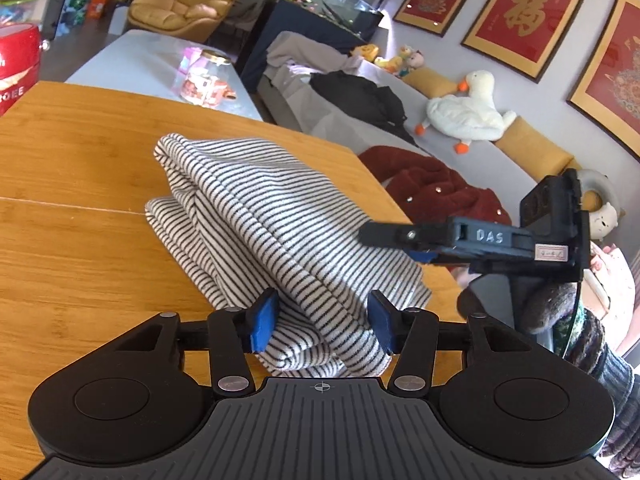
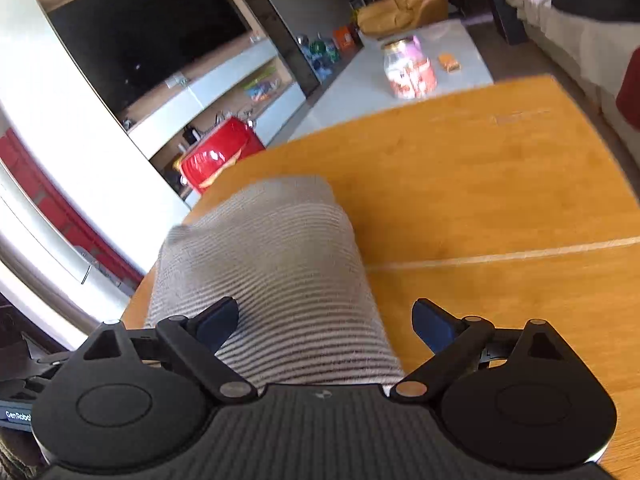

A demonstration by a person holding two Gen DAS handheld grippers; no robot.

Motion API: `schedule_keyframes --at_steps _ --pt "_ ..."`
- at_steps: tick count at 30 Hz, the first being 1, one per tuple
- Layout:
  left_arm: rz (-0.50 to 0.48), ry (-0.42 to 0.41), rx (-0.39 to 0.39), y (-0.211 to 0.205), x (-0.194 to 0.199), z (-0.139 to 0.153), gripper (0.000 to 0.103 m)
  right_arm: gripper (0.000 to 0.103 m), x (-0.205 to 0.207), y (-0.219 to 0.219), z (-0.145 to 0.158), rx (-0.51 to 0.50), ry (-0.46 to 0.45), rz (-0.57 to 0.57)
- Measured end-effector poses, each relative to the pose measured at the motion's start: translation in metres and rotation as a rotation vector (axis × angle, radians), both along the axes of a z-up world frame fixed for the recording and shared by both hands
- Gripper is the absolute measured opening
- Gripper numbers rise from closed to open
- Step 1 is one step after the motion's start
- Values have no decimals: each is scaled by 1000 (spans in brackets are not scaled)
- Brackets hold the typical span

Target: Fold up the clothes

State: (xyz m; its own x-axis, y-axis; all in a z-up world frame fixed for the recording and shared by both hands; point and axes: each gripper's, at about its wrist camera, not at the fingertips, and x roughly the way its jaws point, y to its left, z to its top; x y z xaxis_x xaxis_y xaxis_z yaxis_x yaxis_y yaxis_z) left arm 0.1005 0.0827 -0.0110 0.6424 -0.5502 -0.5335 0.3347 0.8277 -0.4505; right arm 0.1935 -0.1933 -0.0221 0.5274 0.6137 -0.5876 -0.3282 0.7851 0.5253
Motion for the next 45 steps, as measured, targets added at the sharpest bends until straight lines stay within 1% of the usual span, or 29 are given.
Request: schedule_keyframes --at_steps 2,3,5,6,7,8,10,11,13,14,15,16,17,18,19,20,21,23,24,25,28,30,32,34,36,38,40,41,45 --pt "27 5 17 7 2 0 50 89 -9 11 4 7 0 18" --pt "44 7 24 11 3 0 50 80 -16 13 9 19 -16 29" --pt "76 10 38 19 5 0 50 71 -34 14 19 69 -56 58" --pt "92 11 44 23 6 0 51 68 -42 12 22 98 -58 76" --pt "106 11 47 27 7 0 52 68 -47 11 23 110 -53 89" --pt "116 11 48 31 7 0 53 68 -51 11 19 85 -41 94" --pt "100 18 40 37 8 -1 53 67 -56 12 9 0 -14 95" --pt "83 12 54 36 7 0 53 67 -57 10 3 -21 2 99" --pt "57 1 98 34 4 3 55 67 -55 4 3 -4 19 94" --pt "48 -2 119 33 3 6 58 67 -54 0 4 8 25 90" --pt "56 10 102 36 4 10 60 69 -53 -4 5 20 32 86" --pt "64 22 86 40 5 14 60 69 -51 -6 10 19 20 82" --pt "71 34 67 43 6 18 62 69 -48 -8 16 12 -2 77" --pt "78 49 39 47 10 22 66 71 -43 -10 22 11 -19 75" --pt "84 66 28 48 15 23 76 73 -37 -11 27 15 -30 70" --pt "90 85 21 48 21 24 81 77 -30 -12 31 18 -39 64" --pt "91 110 40 45 29 21 82 81 -23 -13 34 22 -47 57" --pt "84 156 88 37 41 13 82 87 -8 -13 35 29 -53 42" --pt "74 171 104 32 44 8 83 88 -1 -13 31 37 -40 40" --pt "61 180 96 29 45 4 85 88 5 -12 26 47 -21 42" --pt "27 202 57 24 45 -5 84 88 21 -8 7 80 53 58" --pt "23 192 57 24 42 -7 84 88 28 -2 -8 102 108 84" --pt "19 183 56 24 40 -9 82 92 25 3 -11 113 100 130" --pt "13 182 51 24 41 -10 82 93 22 9 -10 109 95 178" --pt "7 182 45 25 41 -10 82 94 16 19 -9 77 76 222" --pt "1 181 39 25 41 -11 83 94 10 28 -5 13 41 240" --pt "-8 174 39 25 42 -11 81 89 9 34 -1 -24 28 236" --pt "-16 167 33 26 42 -12 82 85 11 36 1 -30 33 231" --pt "-30 155 -15 41 50 -16 78 80 29 58 9 -45 -2 244"
